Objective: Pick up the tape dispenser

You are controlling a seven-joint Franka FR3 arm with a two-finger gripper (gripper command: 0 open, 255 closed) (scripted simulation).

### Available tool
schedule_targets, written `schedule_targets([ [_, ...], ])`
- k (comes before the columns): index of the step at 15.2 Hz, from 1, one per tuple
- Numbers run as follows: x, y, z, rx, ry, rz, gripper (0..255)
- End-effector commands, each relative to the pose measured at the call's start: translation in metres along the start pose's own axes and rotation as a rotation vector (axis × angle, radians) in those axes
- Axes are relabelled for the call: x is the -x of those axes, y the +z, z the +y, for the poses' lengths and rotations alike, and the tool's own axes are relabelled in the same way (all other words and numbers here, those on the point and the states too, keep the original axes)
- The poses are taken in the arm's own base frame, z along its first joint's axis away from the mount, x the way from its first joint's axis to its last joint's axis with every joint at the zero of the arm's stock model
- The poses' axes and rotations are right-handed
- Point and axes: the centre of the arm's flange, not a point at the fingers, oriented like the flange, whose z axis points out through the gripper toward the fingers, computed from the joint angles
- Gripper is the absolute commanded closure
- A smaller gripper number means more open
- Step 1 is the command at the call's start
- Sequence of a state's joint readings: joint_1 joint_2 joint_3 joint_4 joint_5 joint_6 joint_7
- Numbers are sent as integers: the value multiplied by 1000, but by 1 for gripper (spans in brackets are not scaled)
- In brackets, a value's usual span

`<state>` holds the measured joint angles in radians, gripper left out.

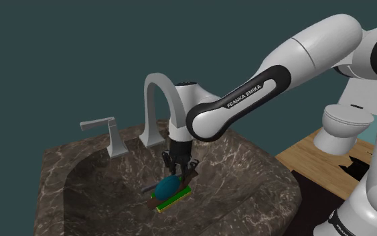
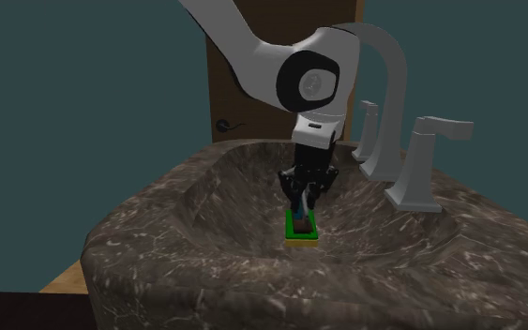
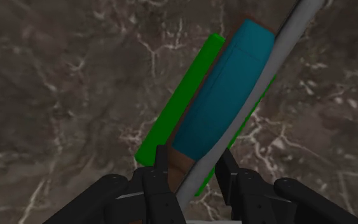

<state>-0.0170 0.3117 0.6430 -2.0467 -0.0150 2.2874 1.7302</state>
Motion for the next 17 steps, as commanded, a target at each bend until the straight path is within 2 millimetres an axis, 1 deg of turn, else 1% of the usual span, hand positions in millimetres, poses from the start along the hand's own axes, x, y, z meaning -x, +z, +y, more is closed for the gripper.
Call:
schedule_targets([
  [1, 1, -6, -2, 3, -1, -1, 255],
  [15, 14, -78, 0, 3, -1, -1, 255],
  [17, 14, -79, 0, 3, -1, -1, 255],
])
